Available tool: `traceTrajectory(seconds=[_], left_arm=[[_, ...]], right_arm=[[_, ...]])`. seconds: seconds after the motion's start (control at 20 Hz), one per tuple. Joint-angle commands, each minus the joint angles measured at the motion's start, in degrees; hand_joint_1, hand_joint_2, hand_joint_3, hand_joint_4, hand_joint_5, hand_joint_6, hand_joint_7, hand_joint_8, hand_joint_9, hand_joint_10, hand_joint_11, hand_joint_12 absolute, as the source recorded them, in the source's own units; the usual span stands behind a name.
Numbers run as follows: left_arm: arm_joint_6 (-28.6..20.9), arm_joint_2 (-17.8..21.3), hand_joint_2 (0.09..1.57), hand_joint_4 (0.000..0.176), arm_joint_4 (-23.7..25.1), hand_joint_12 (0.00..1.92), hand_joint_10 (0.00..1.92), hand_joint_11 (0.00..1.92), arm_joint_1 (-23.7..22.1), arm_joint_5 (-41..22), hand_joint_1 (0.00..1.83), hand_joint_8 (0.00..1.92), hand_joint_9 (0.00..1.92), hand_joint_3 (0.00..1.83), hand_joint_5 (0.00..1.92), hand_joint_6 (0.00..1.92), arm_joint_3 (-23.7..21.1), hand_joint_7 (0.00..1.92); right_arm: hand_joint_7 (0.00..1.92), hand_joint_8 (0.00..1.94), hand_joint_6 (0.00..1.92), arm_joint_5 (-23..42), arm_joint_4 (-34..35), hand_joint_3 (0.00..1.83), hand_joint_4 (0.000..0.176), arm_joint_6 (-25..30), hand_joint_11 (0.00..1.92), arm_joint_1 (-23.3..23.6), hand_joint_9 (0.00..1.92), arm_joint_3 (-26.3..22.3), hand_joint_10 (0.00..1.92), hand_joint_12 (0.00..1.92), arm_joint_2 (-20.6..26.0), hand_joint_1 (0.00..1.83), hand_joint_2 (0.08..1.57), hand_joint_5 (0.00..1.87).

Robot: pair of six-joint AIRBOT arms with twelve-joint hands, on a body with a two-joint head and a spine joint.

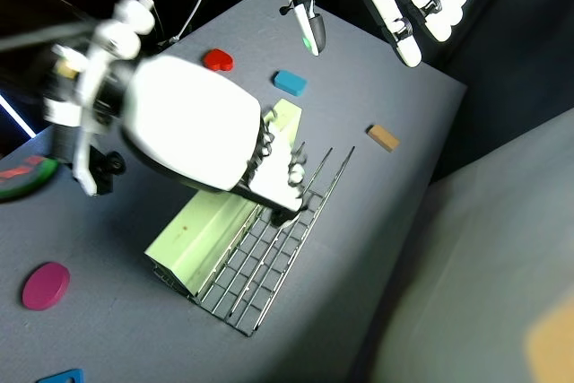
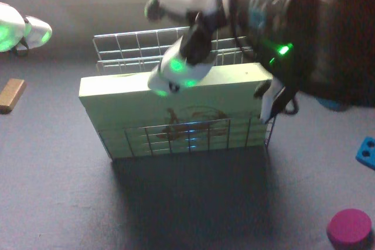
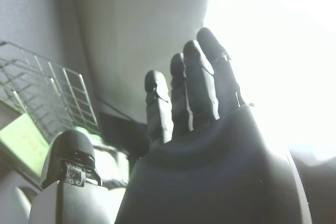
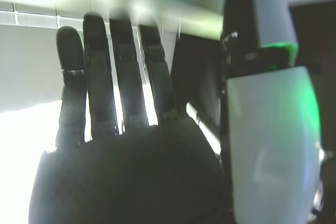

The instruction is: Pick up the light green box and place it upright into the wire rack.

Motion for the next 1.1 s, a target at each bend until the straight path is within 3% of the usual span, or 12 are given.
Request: traceTrajectory(seconds=[0.0,0.3,0.65,0.7,0.75,0.8,0.85,0.9,0.95,1.0,1.05], left_arm=[[-0.01,-0.11,1.17,0.098,4.59,0.7,0.0,0.0,-0.38,-1.1,0.17,0.0,0.2,0.0,0.29,0.0,-0.16,0.22],[-2.44,-0.58,1.17,0.098,4.61,0.71,0.0,0.0,0.73,-2.53,0.17,0.0,0.21,0.0,0.29,0.01,-0.22,0.23],[-2.91,-1.53,1.17,0.098,4.61,0.7,0.0,0.0,1.12,-3.24,0.17,0.0,0.21,0.0,0.28,0.0,-0.62,0.23],[-2.91,-1.52,1.17,0.099,4.61,0.73,0.0,0.0,1.25,-3.23,0.17,0.0,0.21,0.0,0.28,0.0,-0.73,0.23],[-2.98,-1.5,1.17,0.099,4.61,0.73,0.0,0.0,1.4,-2.89,0.17,0.0,0.21,0.0,0.28,0.0,-0.89,0.23],[-2.99,-1.49,1.17,0.09,4.61,0.79,0.01,0.0,1.52,-2.57,0.19,0.0,0.25,0.0,0.29,0.0,-1.04,0.27],[-3.25,-1.45,1.17,0.062,4.61,0.81,0.02,0.12,1.97,-2.29,0.22,0.01,0.4,0.0,0.39,0.01,-1.3,0.39],[-3.38,-1.47,1.16,0.038,4.61,0.81,0.04,0.26,2.23,-2.03,0.26,0.02,0.56,0.0,0.52,0.01,-1.4,0.56],[-4.07,-1.48,1.17,0.005,4.85,0.83,0.09,0.43,2.6,-1.81,0.31,0.05,0.76,0.0,0.7,0.02,-1.53,0.77],[-5.47,-1.45,1.18,0.0,5.85,0.99,0.52,0.62,3.17,-1.54,0.36,0.2,0.83,0.0,0.91,0.06,-1.77,0.93],[-7.79,-1.33,1.17,0.0,7.14,1.33,1.21,0.73,4.16,-1.16,0.41,0.8,0.76,0.0,0.89,0.48,-2.16,0.85]], right_arm=[[0.35,0.0,0.0,1.1,-3.52,0.0,0.0,0.17,0.0,0.89,0.32,-0.8,0.02,1.05,0.71,0.64,0.9,0.35],[0.33,0.0,0.0,3.06,-2.82,0.0,0.0,-0.64,0.0,1.55,0.31,-9.83,0.01,1.04,10.03,0.58,0.92,0.35],[0.35,0.0,0.0,-1.54,-4.12,0.0,0.0,-0.62,0.0,0.09,0.31,-20.65,0.01,1.06,18.16,0.58,0.92,0.36],[0.47,0.03,0.02,-3.05,-4.12,0.01,0.0,-0.59,0.04,-0.22,0.4,-21.55,0.03,1.18,18.87,0.56,0.97,0.45],[0.47,0.03,0.02,-4.21,-4.12,0.01,0.0,-0.41,0.04,-0.7,0.4,-22.49,0.03,1.18,19.73,0.56,0.97,0.45],[0.78,0.21,0.1,-4.65,-4.12,0.0,0.0,0.22,0.45,-1.11,0.51,-23.19,0.9,1.44,20.44,0.54,1.08,0.82],[0.77,0.72,0.55,-4.36,-4.19,0.0,0.0,1.51,0.66,-1.58,0.62,-23.93,1.28,1.61,20.87,0.57,1.12,0.87],[0.78,1.05,0.95,-3.92,-4.24,0.0,0.0,1.56,0.79,-1.69,0.71,-24.03,1.48,1.73,20.78,0.59,1.14,0.85],[0.82,1.28,1.22,-3.95,-4.38,0.0,0.0,1.73,0.88,-2.09,0.81,-23.97,1.63,1.83,20.36,0.6,1.16,0.84],[0.86,1.55,1.51,-4.01,-4.58,0.01,0.0,1.74,1.0,-2.52,0.94,-23.94,1.78,1.9,19.97,0.61,1.18,0.84],[0.91,1.77,1.74,-4.04,-4.67,0.01,0.0,1.74,1.11,-3.07,1.05,-23.94,1.89,1.92,19.61,0.63,1.2,0.86]])
